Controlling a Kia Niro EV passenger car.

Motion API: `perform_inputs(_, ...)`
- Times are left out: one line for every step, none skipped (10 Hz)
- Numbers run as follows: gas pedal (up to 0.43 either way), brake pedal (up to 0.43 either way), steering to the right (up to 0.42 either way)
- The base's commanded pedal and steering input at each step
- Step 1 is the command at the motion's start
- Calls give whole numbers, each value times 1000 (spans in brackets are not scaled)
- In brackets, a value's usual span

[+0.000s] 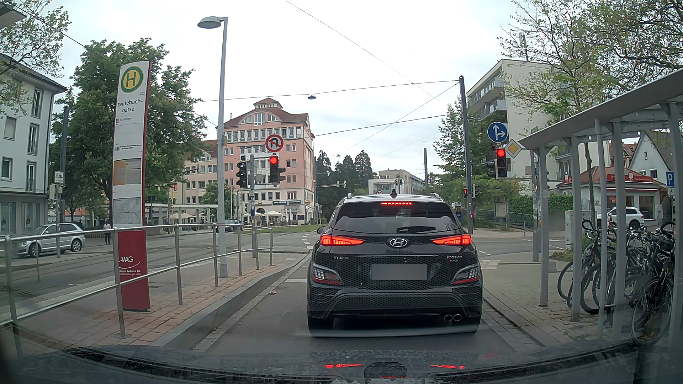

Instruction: Follow the waypoints while adhering to traffic rules and regulations

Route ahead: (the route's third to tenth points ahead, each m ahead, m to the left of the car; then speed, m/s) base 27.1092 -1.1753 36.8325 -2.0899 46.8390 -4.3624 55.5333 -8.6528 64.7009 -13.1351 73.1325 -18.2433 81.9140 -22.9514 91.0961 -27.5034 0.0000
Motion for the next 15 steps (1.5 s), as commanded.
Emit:
perform_inputs(0,171,-1)
perform_inputs(0,165,-1)
perform_inputs(0,165,-1)
perform_inputs(0,171,-2)
perform_inputs(0,171,-1)
perform_inputs(0,171,-1)
perform_inputs(0,165,-2)
perform_inputs(0,171,-1)
perform_inputs(0,171,-2)
perform_inputs(0,171,-1)
perform_inputs(0,171,-1)
perform_inputs(0,171,-1)
perform_inputs(0,171,-1)
perform_inputs(0,171,-1)
perform_inputs(0,171,-1)
